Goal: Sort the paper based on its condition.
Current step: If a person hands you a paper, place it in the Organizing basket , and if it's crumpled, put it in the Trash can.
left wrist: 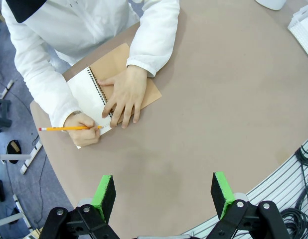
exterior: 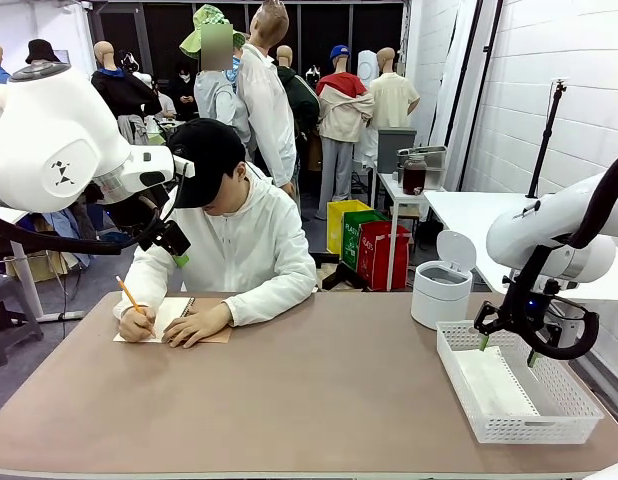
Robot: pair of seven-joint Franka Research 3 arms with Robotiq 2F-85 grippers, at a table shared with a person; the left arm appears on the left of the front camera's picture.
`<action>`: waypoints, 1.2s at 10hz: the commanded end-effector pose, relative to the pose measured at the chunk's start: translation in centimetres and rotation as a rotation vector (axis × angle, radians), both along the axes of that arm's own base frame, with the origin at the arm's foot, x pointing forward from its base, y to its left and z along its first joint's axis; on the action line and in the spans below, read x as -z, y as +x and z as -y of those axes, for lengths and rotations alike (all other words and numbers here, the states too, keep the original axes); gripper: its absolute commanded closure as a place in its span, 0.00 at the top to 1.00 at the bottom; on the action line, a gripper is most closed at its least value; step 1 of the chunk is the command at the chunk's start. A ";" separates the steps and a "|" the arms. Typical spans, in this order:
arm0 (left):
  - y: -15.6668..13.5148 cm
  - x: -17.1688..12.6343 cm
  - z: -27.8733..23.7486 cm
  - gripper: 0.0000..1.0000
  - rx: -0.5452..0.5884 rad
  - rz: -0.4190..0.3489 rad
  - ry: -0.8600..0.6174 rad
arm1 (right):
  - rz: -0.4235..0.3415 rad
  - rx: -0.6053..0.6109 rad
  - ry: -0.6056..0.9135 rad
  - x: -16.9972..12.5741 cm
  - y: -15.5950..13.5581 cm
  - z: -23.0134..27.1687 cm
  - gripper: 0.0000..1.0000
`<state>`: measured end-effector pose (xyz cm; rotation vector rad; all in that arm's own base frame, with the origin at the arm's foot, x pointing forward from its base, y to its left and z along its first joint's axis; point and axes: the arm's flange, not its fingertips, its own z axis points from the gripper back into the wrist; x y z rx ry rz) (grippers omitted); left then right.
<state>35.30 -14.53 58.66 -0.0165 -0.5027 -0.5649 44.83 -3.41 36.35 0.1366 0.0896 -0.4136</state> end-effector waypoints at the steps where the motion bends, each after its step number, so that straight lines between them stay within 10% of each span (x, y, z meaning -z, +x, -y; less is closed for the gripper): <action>1: 0.0 -0.1 -0.1 1.00 0.001 0.004 -0.006 | 0.020 0.010 0.009 -1.2 0.1 -0.3 1.00; 6: 0.0 -0.1 -0.1 1.00 0.001 0.004 -0.006 | 0.137 -0.101 -0.062 -10.4 -1.9 -5.4 1.00; 12: 0.0 -0.1 -0.1 1.00 0.001 0.004 -0.006 | 0.393 -0.888 -0.144 -17.6 -5.1 -16.7 1.00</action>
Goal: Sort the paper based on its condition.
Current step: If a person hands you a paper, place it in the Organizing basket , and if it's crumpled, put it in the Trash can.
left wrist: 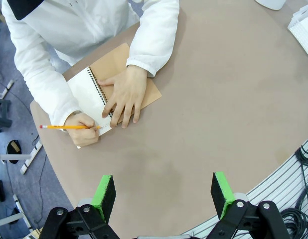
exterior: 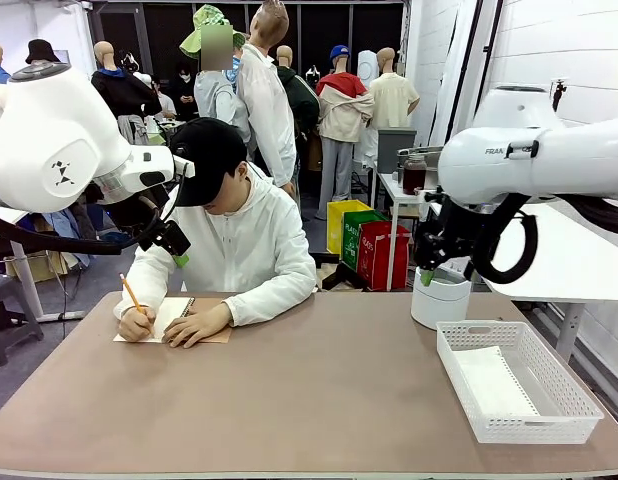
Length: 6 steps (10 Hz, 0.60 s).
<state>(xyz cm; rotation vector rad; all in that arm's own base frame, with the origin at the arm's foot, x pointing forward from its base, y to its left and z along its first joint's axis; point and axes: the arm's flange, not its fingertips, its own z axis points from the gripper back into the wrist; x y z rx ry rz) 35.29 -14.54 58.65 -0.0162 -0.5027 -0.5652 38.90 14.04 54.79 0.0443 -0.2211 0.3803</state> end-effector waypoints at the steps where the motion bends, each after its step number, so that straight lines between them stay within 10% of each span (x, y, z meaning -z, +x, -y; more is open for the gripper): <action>1: 0.0 -0.1 -0.1 1.00 0.000 0.004 -0.007 | 0.061 -0.162 -0.037 1.0 1.0 -0.3 1.00; 6: 0.0 -0.1 -0.1 1.00 0.000 0.004 -0.007 | 0.021 -0.104 -0.023 0.1 -0.1 -1.1 1.00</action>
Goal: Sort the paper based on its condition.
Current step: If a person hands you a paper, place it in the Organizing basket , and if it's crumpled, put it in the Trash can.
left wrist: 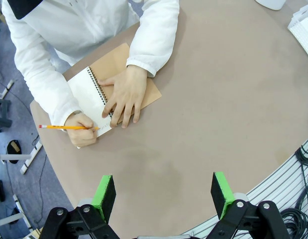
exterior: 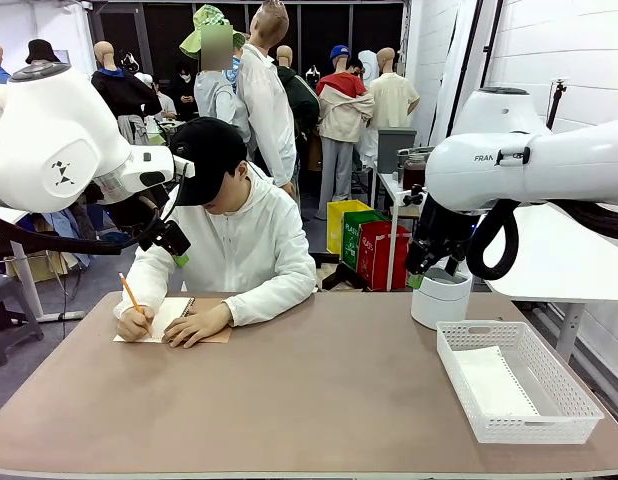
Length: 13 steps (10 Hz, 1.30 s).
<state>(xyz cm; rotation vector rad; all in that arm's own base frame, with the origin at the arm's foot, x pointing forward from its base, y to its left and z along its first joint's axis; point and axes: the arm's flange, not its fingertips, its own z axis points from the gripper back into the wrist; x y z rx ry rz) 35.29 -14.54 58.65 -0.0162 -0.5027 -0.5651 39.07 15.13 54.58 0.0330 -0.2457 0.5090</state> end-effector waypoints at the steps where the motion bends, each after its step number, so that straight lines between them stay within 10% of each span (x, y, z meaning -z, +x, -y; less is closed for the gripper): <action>1: 0.0 -0.1 -0.1 1.00 0.001 0.004 -0.007 | 0.003 -0.008 -0.002 0.0 0.0 -0.1 1.00; 13: 0.0 -0.1 -0.1 1.00 0.001 0.004 -0.007 | 0.415 -0.354 0.393 -1.9 -7.8 -0.4 1.00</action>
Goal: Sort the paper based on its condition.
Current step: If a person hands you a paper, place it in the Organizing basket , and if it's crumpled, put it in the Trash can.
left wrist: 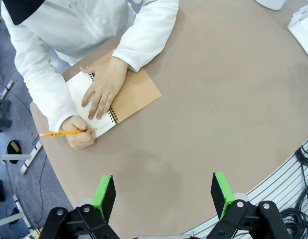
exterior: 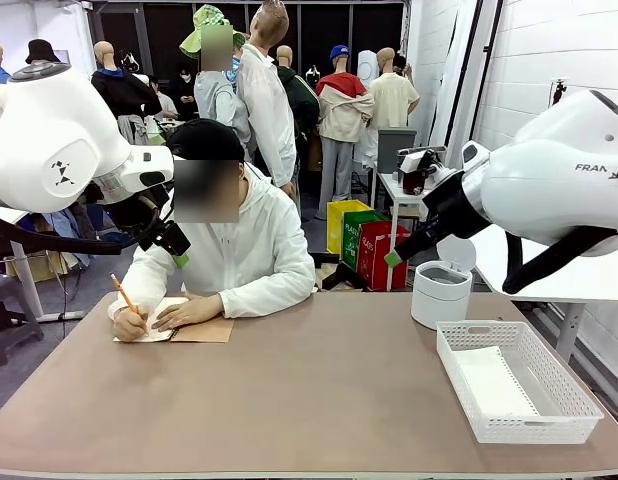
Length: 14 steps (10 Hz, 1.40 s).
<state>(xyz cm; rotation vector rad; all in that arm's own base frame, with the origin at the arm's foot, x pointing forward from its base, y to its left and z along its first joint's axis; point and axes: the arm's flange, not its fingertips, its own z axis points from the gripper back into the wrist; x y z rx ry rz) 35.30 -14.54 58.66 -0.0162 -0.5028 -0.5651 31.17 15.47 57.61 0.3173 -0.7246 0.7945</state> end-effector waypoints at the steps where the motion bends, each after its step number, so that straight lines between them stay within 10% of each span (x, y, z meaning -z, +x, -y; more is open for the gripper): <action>1: 0.0 -0.1 -0.1 1.00 0.001 0.004 -0.007 | 0.011 -0.026 0.044 1.1 0.4 -0.2 1.00; 14: 0.0 -0.1 -0.1 1.00 0.001 0.004 -0.007 | 0.004 -0.004 0.010 0.2 0.0 -0.1 1.00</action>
